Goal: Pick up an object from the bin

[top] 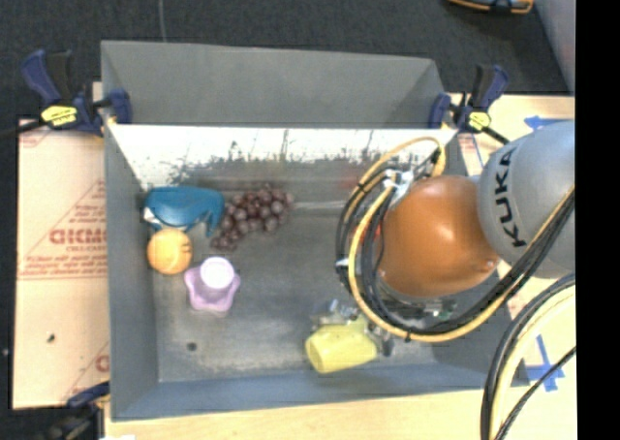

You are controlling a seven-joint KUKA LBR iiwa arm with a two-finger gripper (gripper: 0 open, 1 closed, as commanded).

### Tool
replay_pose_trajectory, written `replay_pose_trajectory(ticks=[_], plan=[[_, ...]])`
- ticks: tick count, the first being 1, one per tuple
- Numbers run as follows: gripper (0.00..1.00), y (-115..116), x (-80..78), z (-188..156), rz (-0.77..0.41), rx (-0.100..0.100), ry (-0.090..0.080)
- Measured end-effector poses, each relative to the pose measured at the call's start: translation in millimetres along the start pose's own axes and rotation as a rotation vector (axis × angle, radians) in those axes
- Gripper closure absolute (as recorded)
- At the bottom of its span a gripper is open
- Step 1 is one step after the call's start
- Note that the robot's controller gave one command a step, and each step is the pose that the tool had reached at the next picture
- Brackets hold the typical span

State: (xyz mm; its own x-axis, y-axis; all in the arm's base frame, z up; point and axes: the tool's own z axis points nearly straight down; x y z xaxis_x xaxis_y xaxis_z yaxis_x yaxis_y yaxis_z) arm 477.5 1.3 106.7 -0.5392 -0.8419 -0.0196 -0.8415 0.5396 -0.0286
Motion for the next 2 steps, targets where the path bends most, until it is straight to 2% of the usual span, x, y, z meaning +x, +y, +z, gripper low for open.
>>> replay_pose_trajectory(ticks=[2], plan=[[1.00, -0.3, -0.3, -33.8, 0.003, -0.004, 0.001]])
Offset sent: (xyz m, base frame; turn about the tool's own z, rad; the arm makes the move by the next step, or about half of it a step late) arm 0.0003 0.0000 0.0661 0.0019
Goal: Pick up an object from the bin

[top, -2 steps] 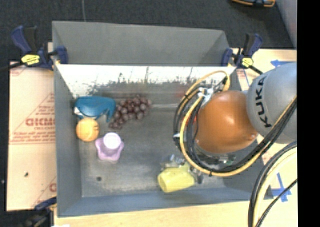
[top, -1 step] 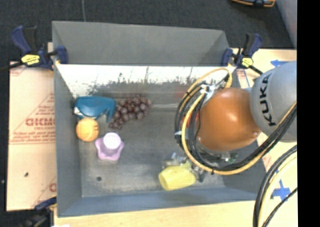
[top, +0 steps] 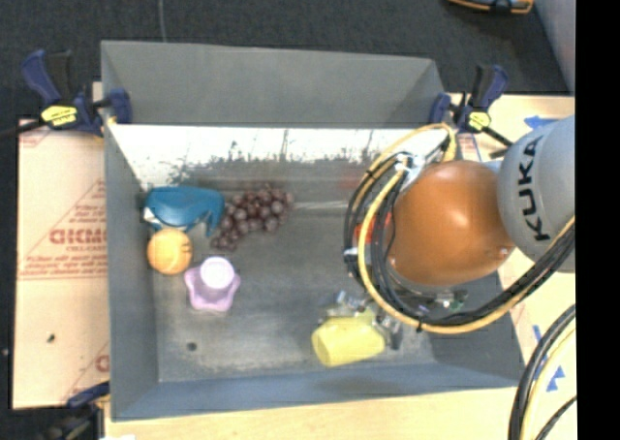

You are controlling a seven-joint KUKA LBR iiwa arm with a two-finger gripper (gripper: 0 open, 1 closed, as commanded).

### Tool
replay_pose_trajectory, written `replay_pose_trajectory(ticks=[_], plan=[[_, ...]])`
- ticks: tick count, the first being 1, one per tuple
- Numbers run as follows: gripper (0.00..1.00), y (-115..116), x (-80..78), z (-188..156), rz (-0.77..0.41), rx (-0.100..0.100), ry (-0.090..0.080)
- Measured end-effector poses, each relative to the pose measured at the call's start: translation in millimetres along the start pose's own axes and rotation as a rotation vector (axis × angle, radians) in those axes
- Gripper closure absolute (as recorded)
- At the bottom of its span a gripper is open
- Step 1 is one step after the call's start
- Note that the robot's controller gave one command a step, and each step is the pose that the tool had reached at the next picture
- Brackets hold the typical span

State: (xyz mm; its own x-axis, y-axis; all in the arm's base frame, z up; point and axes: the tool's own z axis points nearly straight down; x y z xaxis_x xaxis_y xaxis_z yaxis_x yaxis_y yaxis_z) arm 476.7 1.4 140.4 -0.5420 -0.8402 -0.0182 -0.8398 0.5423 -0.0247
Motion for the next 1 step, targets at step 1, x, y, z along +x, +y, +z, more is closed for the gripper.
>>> replay_pose_trajectory(ticks=[1], plan=[[1.00, -1.8, -0.8, -22.2, 0.001, 0.005, -0.003]])
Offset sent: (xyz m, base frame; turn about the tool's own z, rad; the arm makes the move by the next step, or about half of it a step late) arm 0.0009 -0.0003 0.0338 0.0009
